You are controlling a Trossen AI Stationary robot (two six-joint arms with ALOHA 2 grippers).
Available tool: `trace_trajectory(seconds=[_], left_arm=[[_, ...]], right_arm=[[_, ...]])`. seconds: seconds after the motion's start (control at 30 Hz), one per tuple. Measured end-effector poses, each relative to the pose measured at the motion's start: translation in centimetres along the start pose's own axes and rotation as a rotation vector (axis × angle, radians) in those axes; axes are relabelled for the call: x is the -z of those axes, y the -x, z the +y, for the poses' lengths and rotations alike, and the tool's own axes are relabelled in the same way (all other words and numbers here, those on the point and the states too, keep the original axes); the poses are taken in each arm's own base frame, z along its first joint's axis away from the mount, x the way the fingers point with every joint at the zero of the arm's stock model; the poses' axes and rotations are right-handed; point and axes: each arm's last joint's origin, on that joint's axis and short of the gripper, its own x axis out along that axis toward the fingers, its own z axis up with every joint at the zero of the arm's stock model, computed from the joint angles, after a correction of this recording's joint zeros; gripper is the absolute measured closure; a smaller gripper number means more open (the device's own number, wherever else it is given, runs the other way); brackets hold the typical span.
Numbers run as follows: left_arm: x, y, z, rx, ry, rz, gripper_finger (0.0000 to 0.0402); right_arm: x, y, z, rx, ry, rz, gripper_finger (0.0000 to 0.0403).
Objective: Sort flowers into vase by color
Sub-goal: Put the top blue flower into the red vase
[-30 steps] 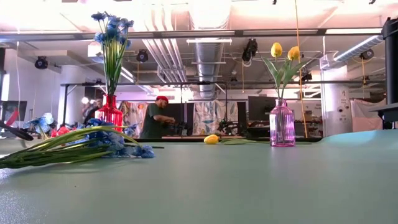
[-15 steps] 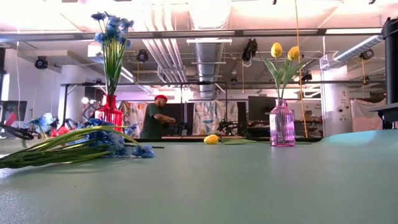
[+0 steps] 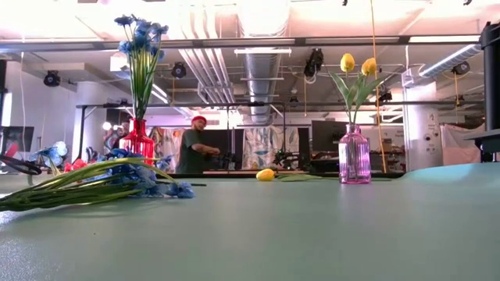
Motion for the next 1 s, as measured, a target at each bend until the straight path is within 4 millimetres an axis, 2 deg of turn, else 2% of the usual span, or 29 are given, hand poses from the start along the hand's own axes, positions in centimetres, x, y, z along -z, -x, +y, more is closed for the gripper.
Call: trace_trajectory(seconds=[0.1, 0.2, 0.27, 0.37, 0.43, 0.77, 1.0], left_arm=[[0.5, -0.2, -0.1, -0.002, -0.017, 0.021, 0.0194], [1.0, -0.2, -0.2, 0.0, -0.016, 0.034, 0.0229], [1.0, -0.1, -0.2, 0.001, -0.007, 0.038, 0.0271], [1.1, 0.0, -0.1, 0.004, 0.0, 0.051, 0.0355], [1.2, 0.1, -0.1, 0.008, 0.008, 0.066, 0.0388], [1.7, 0.6, 0.0, -0.002, 0.026, 0.145, 0.0401], [1.7, 1.0, 0.4, -0.035, 0.036, 0.163, 0.0401]], right_arm=[[0.1, 0.0, 0.0, 0.0, -0.001, -0.015, 0.0385], [0.4, -0.1, 0.0, -0.001, 0.011, -0.008, 0.0385], [0.6, -0.1, 0.1, -0.002, 0.011, -0.003, 0.0385], [0.8, -0.1, 0.1, 0.003, 0.008, 0.005, 0.0385], [1.0, -0.1, 0.1, 0.015, 0.005, 0.016, 0.0385], [1.4, 0.1, 0.0, 0.074, -0.015, 0.151, 0.038], [1.9, 0.5, -0.1, 0.157, -0.023, 0.3, 0.0318]])
